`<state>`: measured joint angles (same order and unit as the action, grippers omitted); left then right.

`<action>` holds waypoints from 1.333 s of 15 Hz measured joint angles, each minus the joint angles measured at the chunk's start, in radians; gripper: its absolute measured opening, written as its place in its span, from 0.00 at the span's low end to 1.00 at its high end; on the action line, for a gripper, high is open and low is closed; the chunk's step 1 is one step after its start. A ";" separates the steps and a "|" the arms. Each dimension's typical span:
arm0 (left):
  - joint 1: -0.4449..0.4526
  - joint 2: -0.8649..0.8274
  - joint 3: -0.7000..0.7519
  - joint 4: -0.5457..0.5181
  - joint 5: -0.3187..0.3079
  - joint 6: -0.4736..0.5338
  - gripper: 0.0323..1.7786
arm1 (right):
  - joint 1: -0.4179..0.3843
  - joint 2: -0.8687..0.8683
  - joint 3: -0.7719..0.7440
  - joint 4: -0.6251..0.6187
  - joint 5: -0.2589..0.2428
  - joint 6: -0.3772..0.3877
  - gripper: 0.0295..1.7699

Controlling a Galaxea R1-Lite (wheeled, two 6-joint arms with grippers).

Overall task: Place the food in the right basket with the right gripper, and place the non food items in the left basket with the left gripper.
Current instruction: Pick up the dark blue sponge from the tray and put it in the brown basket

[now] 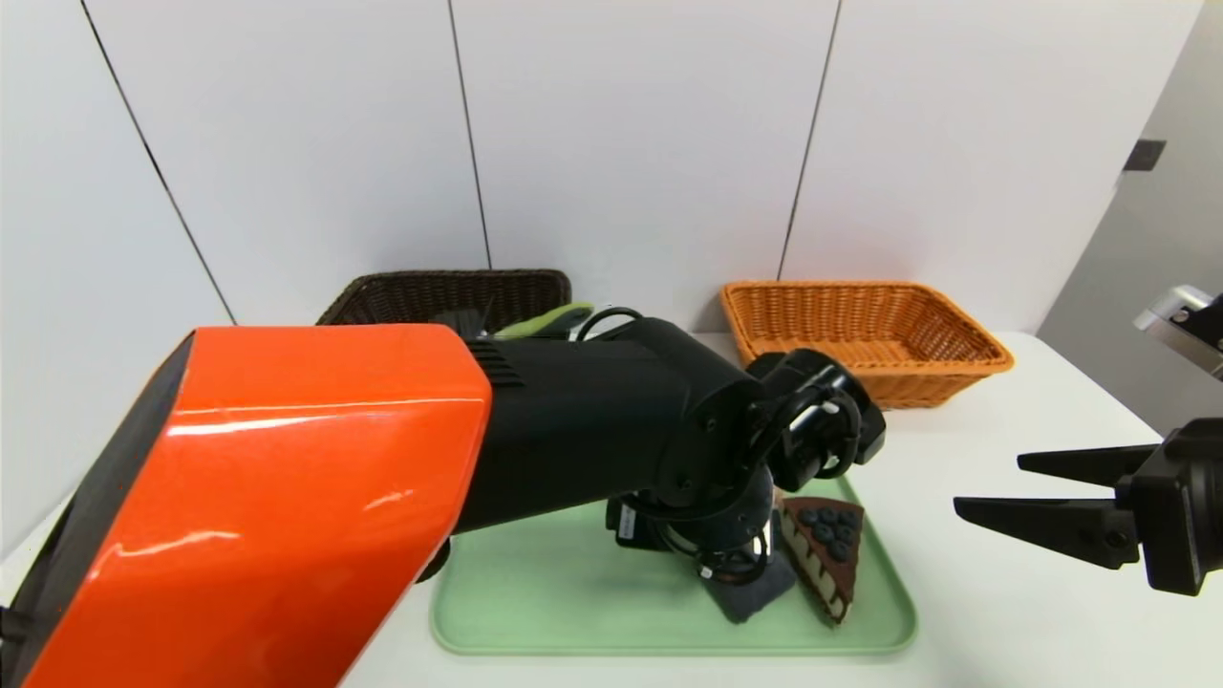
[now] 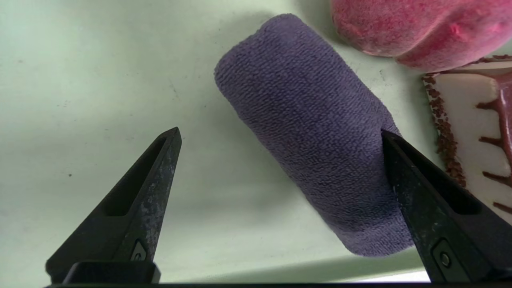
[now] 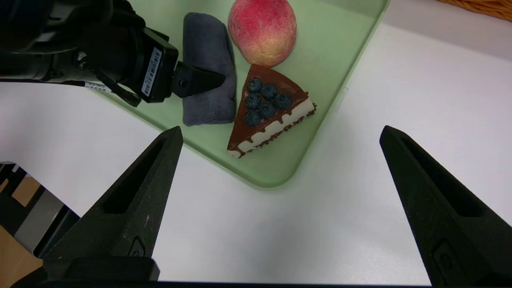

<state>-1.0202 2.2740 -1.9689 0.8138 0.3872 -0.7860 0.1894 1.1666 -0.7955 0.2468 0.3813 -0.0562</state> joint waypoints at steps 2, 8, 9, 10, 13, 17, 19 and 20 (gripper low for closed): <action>0.001 0.008 -0.001 0.000 0.000 0.000 0.90 | 0.000 -0.002 0.001 0.000 -0.001 0.000 0.96; 0.001 0.011 0.000 0.003 0.002 0.007 0.48 | -0.001 -0.006 0.001 0.000 0.000 0.000 0.96; 0.002 0.010 0.000 0.004 0.002 0.008 0.43 | -0.001 -0.006 0.001 0.000 0.000 0.000 0.96; 0.003 0.004 0.000 0.007 0.004 0.008 0.32 | -0.001 -0.006 0.001 0.000 -0.001 0.001 0.96; 0.023 -0.037 0.001 0.019 0.022 0.023 0.14 | -0.002 -0.007 0.001 0.000 -0.001 0.001 0.96; 0.070 -0.150 0.001 0.075 0.063 0.040 0.14 | -0.001 -0.008 0.001 0.001 0.000 0.001 0.96; 0.097 -0.233 0.001 0.092 0.067 0.080 0.14 | -0.001 -0.011 0.001 0.001 0.000 0.001 0.96; 0.116 -0.273 0.002 0.094 0.067 0.113 0.14 | -0.001 -0.014 0.003 0.001 0.000 0.001 0.96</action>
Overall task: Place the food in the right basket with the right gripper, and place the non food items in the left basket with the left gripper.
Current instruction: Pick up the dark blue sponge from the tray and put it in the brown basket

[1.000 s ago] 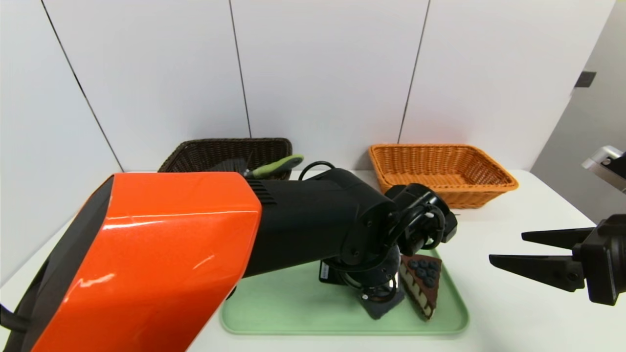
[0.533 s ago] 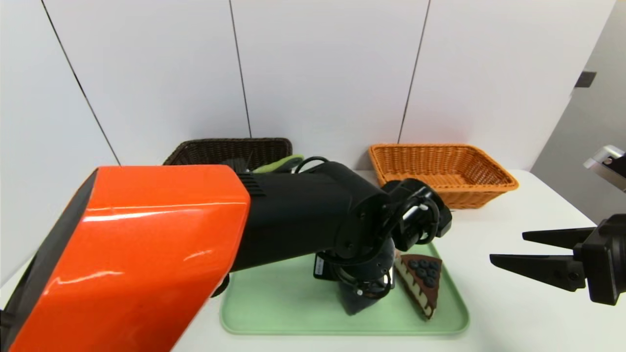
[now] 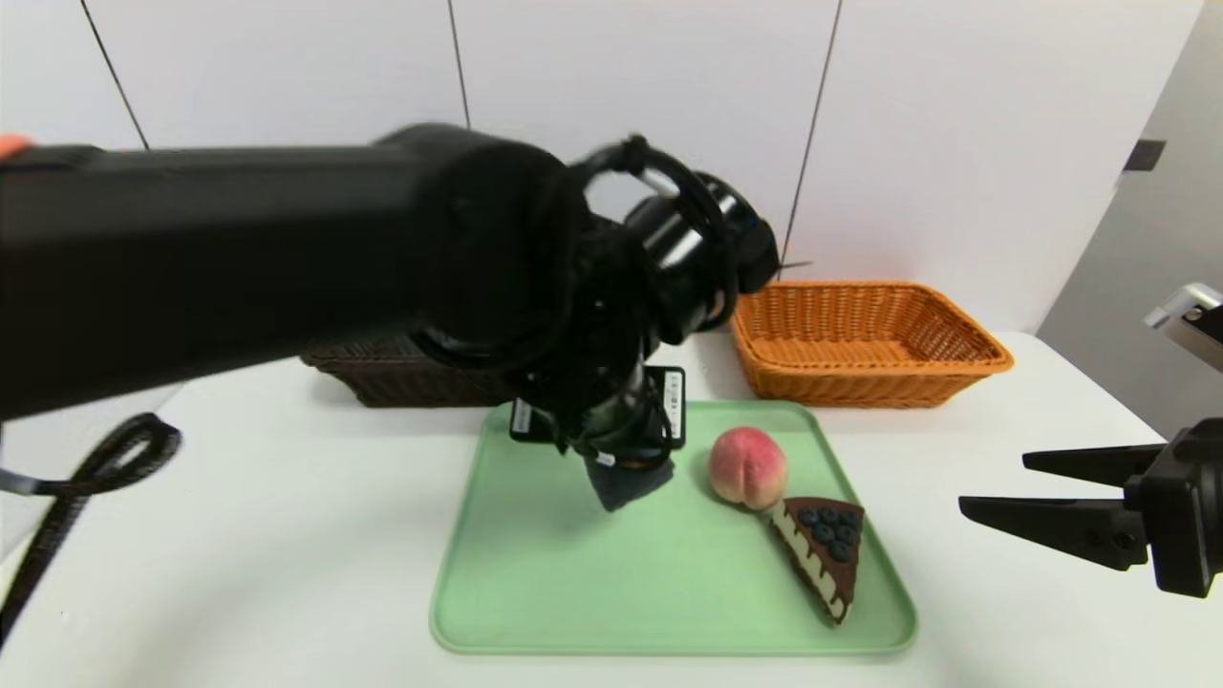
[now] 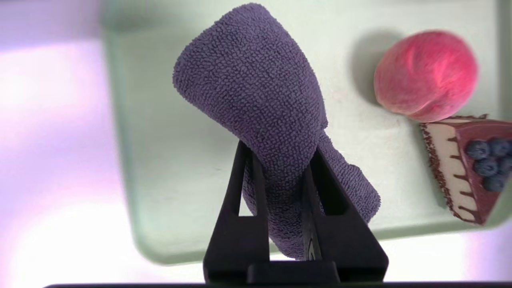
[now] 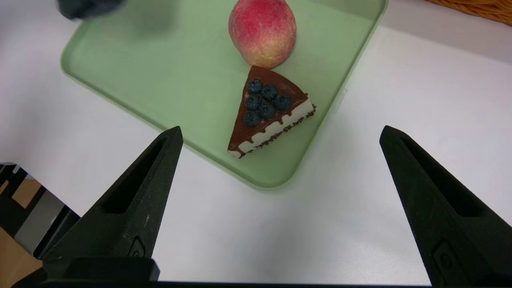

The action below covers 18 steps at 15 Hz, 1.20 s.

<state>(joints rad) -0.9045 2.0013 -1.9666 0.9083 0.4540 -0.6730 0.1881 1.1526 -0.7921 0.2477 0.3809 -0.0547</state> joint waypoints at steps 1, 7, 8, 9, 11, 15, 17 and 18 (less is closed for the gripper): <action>0.036 -0.043 0.001 0.000 0.000 0.054 0.14 | 0.000 -0.002 0.002 0.000 0.000 0.000 0.96; 0.337 -0.172 0.003 -0.017 -0.004 0.544 0.14 | 0.000 -0.008 0.011 -0.027 0.000 0.001 0.96; 0.385 -0.176 0.002 -0.047 -0.006 0.647 0.14 | 0.000 -0.008 0.012 -0.041 -0.001 0.001 0.96; 0.421 -0.174 0.001 -0.090 -0.007 0.734 0.14 | 0.000 -0.008 0.011 -0.042 -0.001 -0.001 0.96; 0.490 -0.161 0.000 -0.191 -0.009 0.916 0.14 | 0.000 -0.010 0.008 -0.043 -0.001 -0.002 0.96; 0.605 -0.088 0.003 -0.347 -0.011 1.214 0.14 | -0.001 -0.023 0.017 -0.042 -0.003 -0.004 0.96; 0.640 -0.028 0.004 -0.434 -0.012 1.299 0.14 | -0.001 -0.032 0.027 -0.041 -0.005 -0.006 0.96; 0.651 0.005 0.004 -0.479 -0.012 1.314 0.14 | -0.001 -0.034 0.029 -0.043 -0.015 -0.005 0.96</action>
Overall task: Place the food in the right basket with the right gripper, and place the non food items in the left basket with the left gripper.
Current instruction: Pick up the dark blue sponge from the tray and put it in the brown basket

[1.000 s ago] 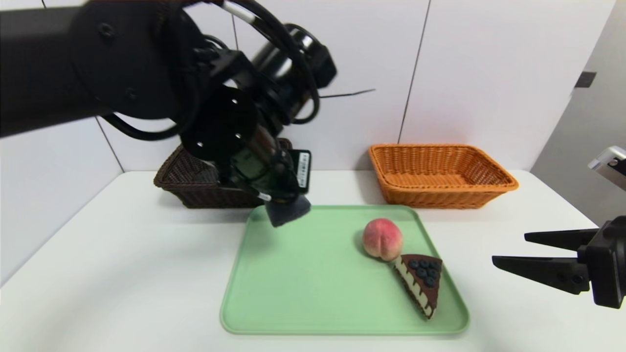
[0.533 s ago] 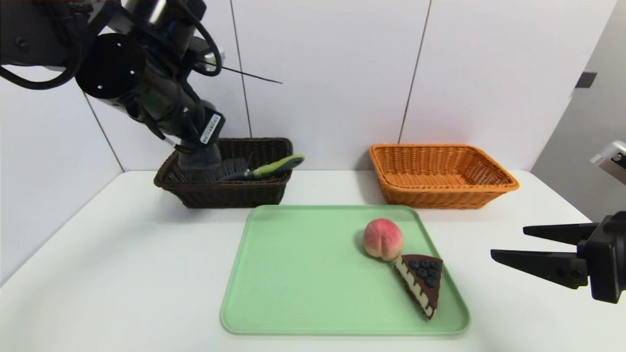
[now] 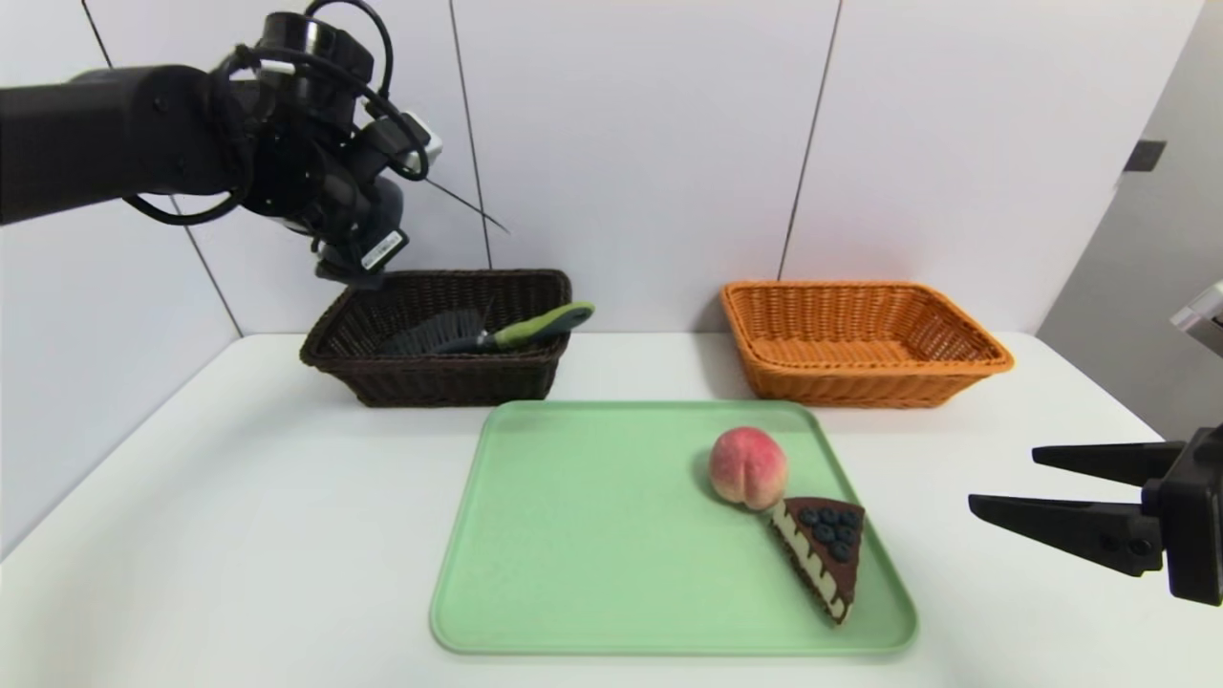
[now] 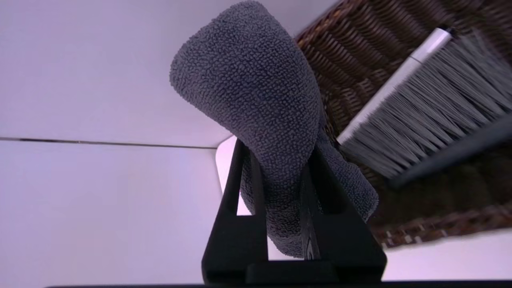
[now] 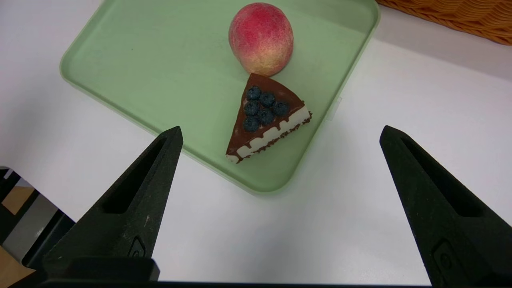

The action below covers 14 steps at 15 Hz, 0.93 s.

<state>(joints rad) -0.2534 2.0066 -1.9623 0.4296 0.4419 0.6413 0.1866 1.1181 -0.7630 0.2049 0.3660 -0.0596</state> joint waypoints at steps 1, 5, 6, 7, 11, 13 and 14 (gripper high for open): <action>0.006 0.031 0.000 -0.039 0.000 0.004 0.14 | 0.000 -0.002 0.001 0.000 -0.010 0.000 0.96; 0.011 0.129 -0.001 -0.083 -0.003 0.001 0.14 | 0.000 -0.004 0.000 0.000 -0.012 0.002 0.96; 0.011 0.140 -0.001 -0.080 -0.004 -0.006 0.14 | 0.000 -0.004 0.000 0.000 -0.013 0.002 0.96; 0.011 0.148 -0.001 -0.080 -0.004 -0.012 0.14 | 0.000 -0.004 0.000 0.000 -0.013 0.002 0.96; 0.010 0.156 0.000 -0.077 -0.005 -0.019 0.46 | -0.003 -0.003 0.002 0.000 -0.013 0.003 0.96; 0.009 0.151 0.000 -0.076 -0.005 -0.021 0.58 | -0.003 -0.004 0.002 0.000 -0.013 0.002 0.96; 0.009 0.143 0.000 -0.076 -0.005 -0.021 0.62 | -0.003 -0.004 0.002 0.000 -0.013 0.002 0.96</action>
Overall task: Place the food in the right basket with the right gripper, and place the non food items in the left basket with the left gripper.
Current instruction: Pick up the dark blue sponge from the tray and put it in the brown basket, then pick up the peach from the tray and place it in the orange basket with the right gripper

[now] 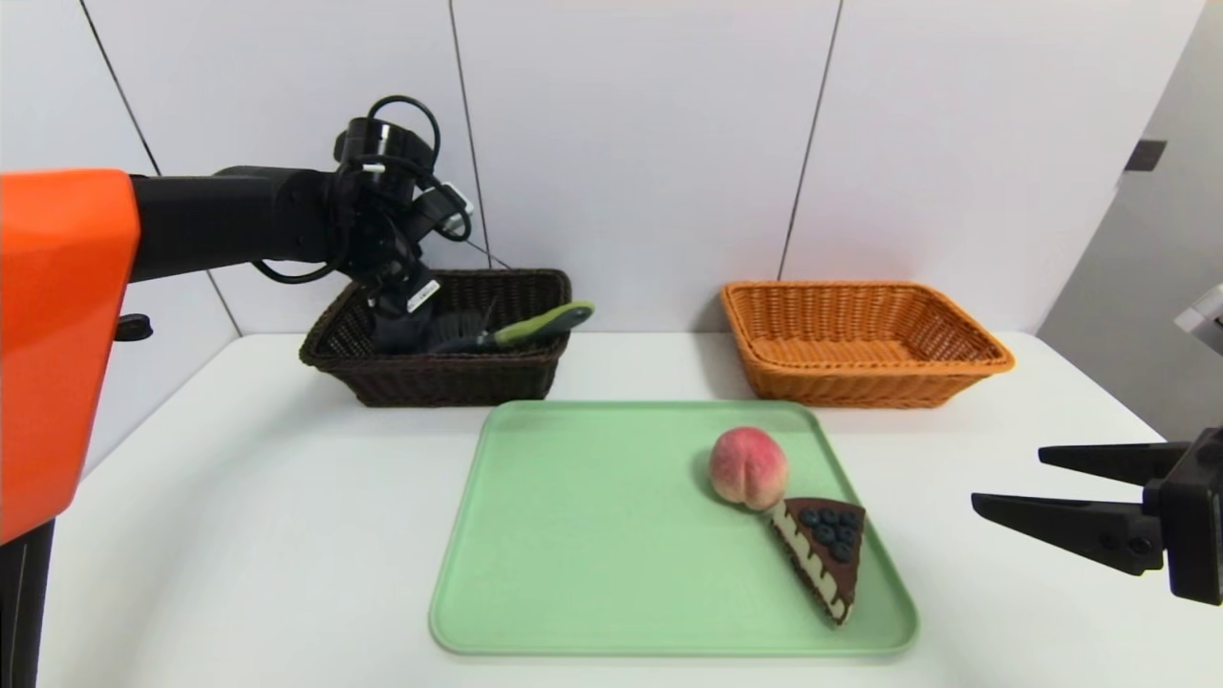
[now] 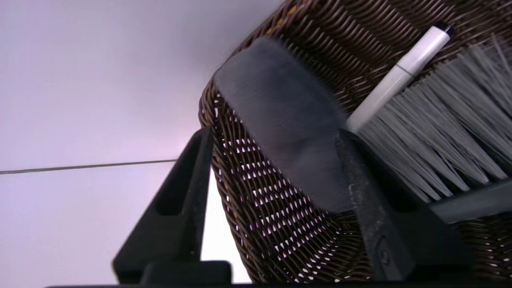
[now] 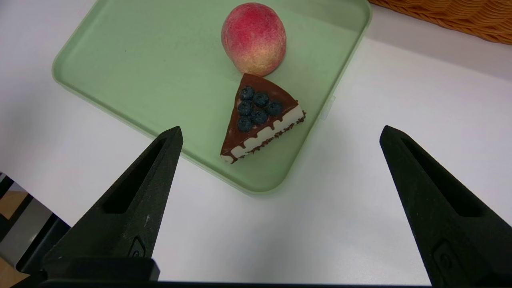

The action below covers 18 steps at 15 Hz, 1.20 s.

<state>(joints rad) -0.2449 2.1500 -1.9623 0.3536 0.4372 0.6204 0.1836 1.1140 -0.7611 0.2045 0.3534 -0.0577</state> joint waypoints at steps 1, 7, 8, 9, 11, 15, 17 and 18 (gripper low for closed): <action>0.000 -0.010 0.000 0.001 0.000 0.000 0.67 | 0.000 0.000 0.000 0.000 0.001 0.000 0.96; -0.004 -0.121 0.003 0.055 0.001 -0.014 0.82 | 0.000 0.000 -0.003 -0.002 0.001 0.001 0.96; -0.007 -0.151 0.003 0.068 0.001 -0.026 0.84 | 0.000 0.000 -0.002 -0.003 0.000 0.001 0.96; -0.012 -0.181 0.003 0.090 0.001 -0.052 0.85 | 0.000 0.000 -0.001 -0.004 -0.001 0.003 0.96; -0.030 -0.247 0.006 0.177 0.001 -0.163 0.88 | 0.000 0.000 0.000 -0.004 -0.002 0.004 0.96; -0.116 -0.357 0.051 0.391 0.000 -0.524 0.91 | 0.000 0.003 -0.015 -0.005 -0.001 0.004 0.96; -0.171 -0.412 0.136 0.444 -0.003 -0.701 0.92 | 0.000 0.011 -0.037 -0.003 0.001 0.004 0.96; -0.203 -0.438 0.188 0.449 -0.006 -0.773 0.92 | 0.000 0.019 -0.053 0.004 0.001 0.004 0.96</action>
<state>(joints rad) -0.4477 1.7117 -1.7743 0.8028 0.4315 -0.1530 0.1840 1.1328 -0.8138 0.2087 0.3545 -0.0534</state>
